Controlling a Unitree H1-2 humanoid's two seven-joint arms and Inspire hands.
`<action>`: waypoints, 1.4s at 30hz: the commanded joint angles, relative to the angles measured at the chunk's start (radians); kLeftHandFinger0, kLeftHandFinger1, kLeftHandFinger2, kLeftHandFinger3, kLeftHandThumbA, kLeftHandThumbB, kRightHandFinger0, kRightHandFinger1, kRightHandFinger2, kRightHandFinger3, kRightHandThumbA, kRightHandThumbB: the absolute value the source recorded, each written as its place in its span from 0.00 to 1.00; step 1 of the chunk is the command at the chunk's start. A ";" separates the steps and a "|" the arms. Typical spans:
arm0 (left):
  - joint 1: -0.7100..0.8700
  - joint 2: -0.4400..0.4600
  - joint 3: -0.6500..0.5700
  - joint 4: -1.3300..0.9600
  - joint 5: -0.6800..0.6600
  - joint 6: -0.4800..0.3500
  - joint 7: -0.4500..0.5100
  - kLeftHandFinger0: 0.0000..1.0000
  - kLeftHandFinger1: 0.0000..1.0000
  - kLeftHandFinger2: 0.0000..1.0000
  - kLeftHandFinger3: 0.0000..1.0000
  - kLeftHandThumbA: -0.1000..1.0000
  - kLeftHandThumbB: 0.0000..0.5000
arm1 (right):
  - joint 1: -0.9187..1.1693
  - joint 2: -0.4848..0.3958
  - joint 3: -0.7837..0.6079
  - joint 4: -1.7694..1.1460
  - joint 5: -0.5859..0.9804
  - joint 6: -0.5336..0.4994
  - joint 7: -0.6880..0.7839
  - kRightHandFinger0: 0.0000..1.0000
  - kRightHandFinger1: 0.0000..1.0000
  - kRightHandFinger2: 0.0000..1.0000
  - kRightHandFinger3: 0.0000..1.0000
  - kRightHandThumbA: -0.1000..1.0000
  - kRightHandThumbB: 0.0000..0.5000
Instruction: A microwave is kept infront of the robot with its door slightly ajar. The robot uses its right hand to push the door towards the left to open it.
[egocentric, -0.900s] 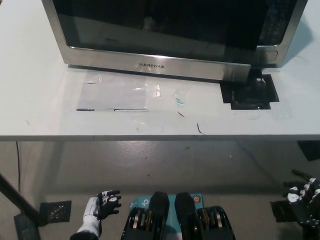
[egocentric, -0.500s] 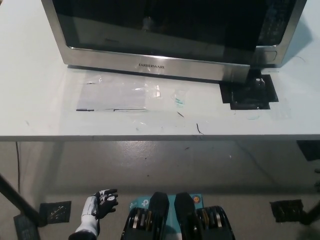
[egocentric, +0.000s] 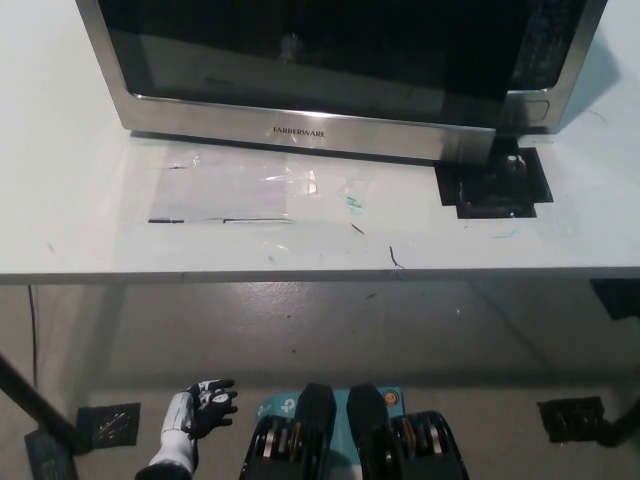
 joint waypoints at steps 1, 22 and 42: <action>-0.021 0.004 -0.005 -0.002 0.007 -0.038 0.019 0.70 0.59 0.60 0.52 0.28 0.13 | -0.142 -0.028 0.001 0.100 -0.021 0.004 -0.002 0.21 0.34 0.46 0.63 0.20 0.31; -0.009 0.002 -0.025 -0.029 0.014 -0.014 0.015 0.64 0.56 0.60 0.55 0.26 0.11 | -0.447 0.028 0.129 0.660 -0.177 -0.144 -0.060 0.14 0.27 0.39 0.55 0.19 0.38; -0.017 0.005 -0.043 -0.030 0.020 -0.006 0.016 0.65 0.57 0.60 0.55 0.26 0.08 | -0.598 0.137 0.193 0.943 -0.223 -0.246 -0.104 0.15 0.27 0.41 0.63 0.25 0.42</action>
